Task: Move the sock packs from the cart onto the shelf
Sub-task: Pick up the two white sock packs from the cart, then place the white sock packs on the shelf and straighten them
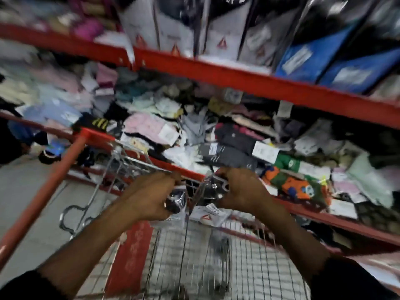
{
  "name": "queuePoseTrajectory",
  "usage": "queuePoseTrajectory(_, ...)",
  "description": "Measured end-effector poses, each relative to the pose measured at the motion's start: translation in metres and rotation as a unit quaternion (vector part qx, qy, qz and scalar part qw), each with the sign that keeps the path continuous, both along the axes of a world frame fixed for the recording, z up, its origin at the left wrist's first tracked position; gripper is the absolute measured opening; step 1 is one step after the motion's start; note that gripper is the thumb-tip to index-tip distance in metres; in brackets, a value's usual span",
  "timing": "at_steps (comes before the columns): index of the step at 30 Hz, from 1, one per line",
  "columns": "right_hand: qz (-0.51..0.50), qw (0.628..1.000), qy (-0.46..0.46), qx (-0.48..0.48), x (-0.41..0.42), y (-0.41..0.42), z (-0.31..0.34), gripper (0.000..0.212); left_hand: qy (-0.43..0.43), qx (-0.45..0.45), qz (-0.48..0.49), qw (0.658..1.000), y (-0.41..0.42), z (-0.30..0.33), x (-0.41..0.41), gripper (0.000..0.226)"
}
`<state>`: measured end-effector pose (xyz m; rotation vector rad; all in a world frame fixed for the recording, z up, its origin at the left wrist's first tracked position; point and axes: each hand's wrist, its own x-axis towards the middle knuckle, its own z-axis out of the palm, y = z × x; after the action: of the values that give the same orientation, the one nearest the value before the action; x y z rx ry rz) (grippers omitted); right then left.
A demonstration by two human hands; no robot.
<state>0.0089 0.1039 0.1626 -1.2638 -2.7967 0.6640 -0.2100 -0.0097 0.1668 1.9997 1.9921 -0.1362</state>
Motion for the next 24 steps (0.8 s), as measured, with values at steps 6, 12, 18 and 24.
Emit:
queuePoseTrajectory(6, 0.002, 0.994, 0.070, 0.086, 0.005, 0.007, 0.146, 0.047, 0.078, 0.082, -0.033, 0.993, 0.019, 0.137, -0.004, 0.073)
queuePoseTrajectory(12, -0.008, 0.981, 0.126, 0.148, 0.010, 0.024, 0.239, 0.045, 0.091, 0.169, -0.050, 0.980, 0.048, 0.233, -0.004, 0.066)
queuePoseTrajectory(18, -0.027, 0.963, 0.165, 0.214, 0.011, 0.047, 0.308, 0.049, 0.116, 0.226, -0.077, 0.964, 0.085, 0.310, 0.006, 0.059)
queuePoseTrajectory(24, -0.058, 0.948, 0.191, 0.249, -0.001, 0.089, 0.349, 0.061, 0.056, 0.269, -0.076, 0.958, 0.140, 0.351, -0.001, 0.064)
